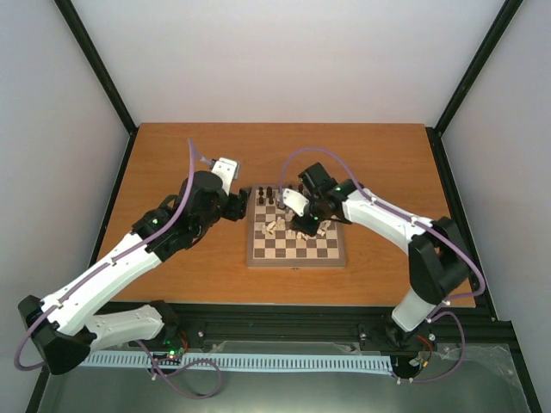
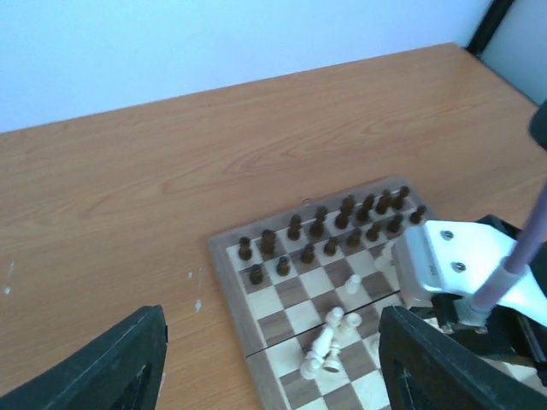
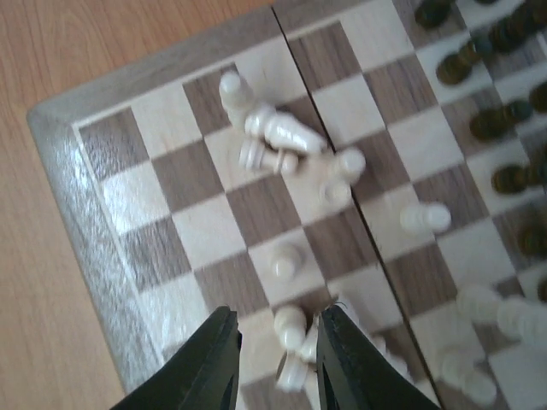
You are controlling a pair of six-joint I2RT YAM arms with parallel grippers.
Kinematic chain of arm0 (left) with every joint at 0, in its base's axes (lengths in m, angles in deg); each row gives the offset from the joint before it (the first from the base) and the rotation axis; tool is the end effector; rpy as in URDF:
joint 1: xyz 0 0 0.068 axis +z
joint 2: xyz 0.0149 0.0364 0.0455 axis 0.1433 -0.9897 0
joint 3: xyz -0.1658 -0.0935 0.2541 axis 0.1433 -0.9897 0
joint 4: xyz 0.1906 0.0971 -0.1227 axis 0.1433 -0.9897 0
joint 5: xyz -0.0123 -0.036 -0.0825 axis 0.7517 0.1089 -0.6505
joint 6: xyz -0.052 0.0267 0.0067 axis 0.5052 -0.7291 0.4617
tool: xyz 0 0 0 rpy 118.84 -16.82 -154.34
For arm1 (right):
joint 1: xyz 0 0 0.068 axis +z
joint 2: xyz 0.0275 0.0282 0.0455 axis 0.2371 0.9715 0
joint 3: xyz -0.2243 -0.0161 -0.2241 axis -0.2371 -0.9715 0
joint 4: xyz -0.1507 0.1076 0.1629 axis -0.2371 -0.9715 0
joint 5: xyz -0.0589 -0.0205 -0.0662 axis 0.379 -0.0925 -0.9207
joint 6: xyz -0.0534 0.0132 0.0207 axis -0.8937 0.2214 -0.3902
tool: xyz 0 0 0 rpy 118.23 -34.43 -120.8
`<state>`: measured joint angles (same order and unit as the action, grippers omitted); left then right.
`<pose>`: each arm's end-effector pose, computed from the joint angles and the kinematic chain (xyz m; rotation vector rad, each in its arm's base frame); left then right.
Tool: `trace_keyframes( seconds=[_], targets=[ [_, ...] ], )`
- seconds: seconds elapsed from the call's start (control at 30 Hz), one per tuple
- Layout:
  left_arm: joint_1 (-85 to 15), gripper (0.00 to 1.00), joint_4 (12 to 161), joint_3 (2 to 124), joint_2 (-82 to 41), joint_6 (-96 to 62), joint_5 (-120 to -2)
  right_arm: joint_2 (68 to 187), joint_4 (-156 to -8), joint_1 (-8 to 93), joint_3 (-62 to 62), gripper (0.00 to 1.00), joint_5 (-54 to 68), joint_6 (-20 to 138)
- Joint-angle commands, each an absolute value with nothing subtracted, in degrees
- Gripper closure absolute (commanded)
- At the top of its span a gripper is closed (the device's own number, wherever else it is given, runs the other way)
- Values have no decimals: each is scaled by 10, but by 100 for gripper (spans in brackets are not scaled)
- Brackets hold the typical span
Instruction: Set up the chess pieces on the board
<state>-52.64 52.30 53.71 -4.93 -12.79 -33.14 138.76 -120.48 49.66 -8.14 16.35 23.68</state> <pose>0.1458 -0.1228 0.3972 0.3173 2.0420 -0.2922 0.2486 0.1953 0.2770 -1.5034 2.2254 0.4295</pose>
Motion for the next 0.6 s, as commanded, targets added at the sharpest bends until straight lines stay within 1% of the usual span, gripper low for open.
trace_keyframes(
  seconds=[0.0,0.03,0.1,0.17,0.27,0.4,0.57],
  targets=[
    [-476,31,539,499,-44,-157,-377,1435,-1228,519,-43,73,152,220],
    [-475,30,543,484,-30,-156,-357,1439,-1217,523,-52,73,143,218],
    [-474,25,561,459,-3,-154,-323,1443,-1200,525,-70,72,122,219],
    [-474,22,565,455,9,-162,-317,1448,-1199,527,-73,72,113,219],
    [-472,23,554,470,0,-162,-304,1450,-1195,531,-78,72,96,220],
    [-468,23,555,468,-8,-158,-328,1461,-1191,533,-85,72,77,220],
    [-467,24,549,473,-21,-158,-348,1465,-1193,533,-85,77,75,223]
  ],
)
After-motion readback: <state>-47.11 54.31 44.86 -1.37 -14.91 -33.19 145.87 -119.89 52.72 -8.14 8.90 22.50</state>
